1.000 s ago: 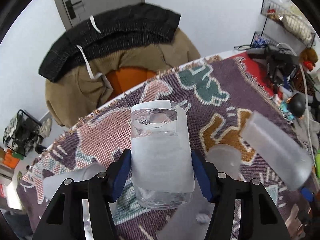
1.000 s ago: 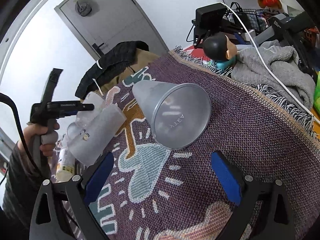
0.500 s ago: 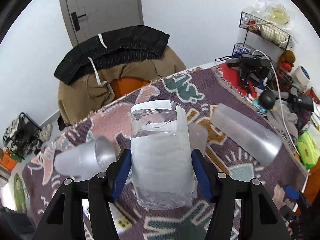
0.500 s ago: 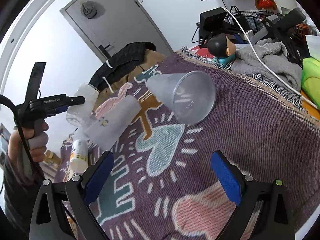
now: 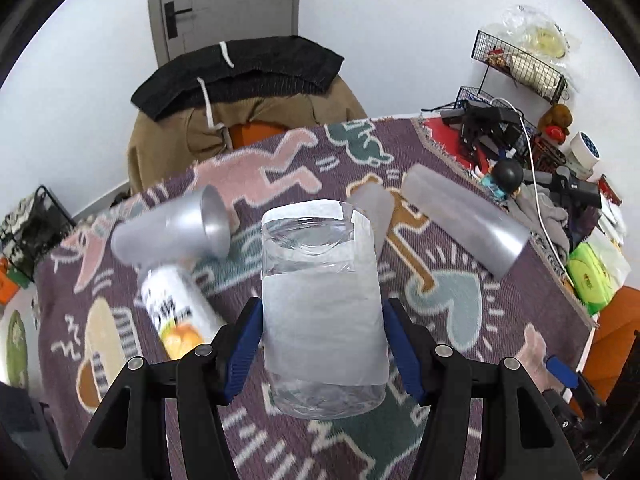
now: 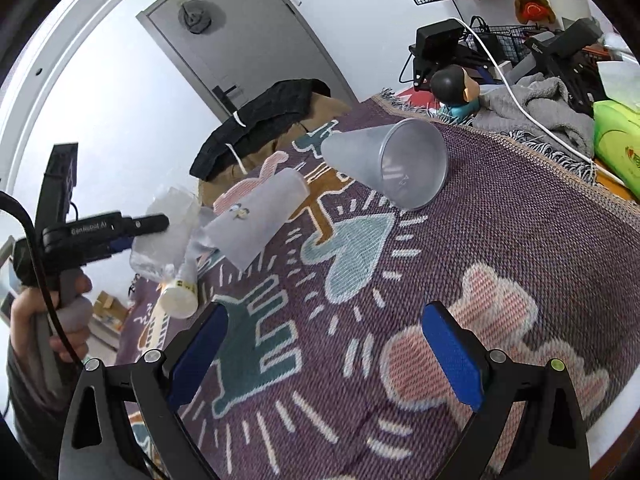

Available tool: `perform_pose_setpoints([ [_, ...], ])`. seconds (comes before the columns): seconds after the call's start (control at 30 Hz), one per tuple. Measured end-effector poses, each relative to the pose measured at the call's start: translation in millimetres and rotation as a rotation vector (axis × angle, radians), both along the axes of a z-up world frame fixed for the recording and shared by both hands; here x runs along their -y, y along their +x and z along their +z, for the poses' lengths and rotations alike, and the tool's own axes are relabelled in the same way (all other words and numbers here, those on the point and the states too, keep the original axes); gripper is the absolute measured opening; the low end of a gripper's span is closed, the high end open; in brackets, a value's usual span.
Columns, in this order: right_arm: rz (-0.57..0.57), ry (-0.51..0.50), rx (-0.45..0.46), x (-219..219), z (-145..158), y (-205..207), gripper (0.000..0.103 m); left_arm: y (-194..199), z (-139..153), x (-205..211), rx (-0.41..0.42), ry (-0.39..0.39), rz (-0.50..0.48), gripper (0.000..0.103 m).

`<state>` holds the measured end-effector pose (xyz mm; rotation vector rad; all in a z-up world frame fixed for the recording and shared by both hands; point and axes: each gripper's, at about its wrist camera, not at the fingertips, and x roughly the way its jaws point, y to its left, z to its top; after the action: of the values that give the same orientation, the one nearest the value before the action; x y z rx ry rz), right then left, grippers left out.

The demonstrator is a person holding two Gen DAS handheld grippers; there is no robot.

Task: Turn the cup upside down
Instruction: 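Lift the bottle with the left tool and carry it toward the right tool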

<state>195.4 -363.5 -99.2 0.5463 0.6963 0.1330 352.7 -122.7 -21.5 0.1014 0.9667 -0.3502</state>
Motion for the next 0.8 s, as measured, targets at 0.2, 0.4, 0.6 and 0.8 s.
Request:
perform_pose_setpoints([
  [0.2, 0.014, -0.009, 0.018, -7.9, 2.9, -18.8, 0.098, -24.9, -8.1, -11.9, -0.012, -0.032, 0.046, 0.062],
  [0.4, 0.052, -0.006, 0.017, -25.5, -1.1, -25.4, 0.098, -51.6, -20.1, -25.3, -0.03, -0.06, 0.102, 0.062],
  [0.6, 0.1, -0.015, 0.007, -42.1, -10.0, -29.5, 0.098, -74.2, -34.1, -53.4, -0.053, -0.095, 0.176, 0.062],
  [0.8, 0.167, -0.035, 0.003, -60.7, -16.5, -29.4, 0.098, -89.7, -54.5, -75.7, -0.097, -0.14, 0.239, 0.062],
])
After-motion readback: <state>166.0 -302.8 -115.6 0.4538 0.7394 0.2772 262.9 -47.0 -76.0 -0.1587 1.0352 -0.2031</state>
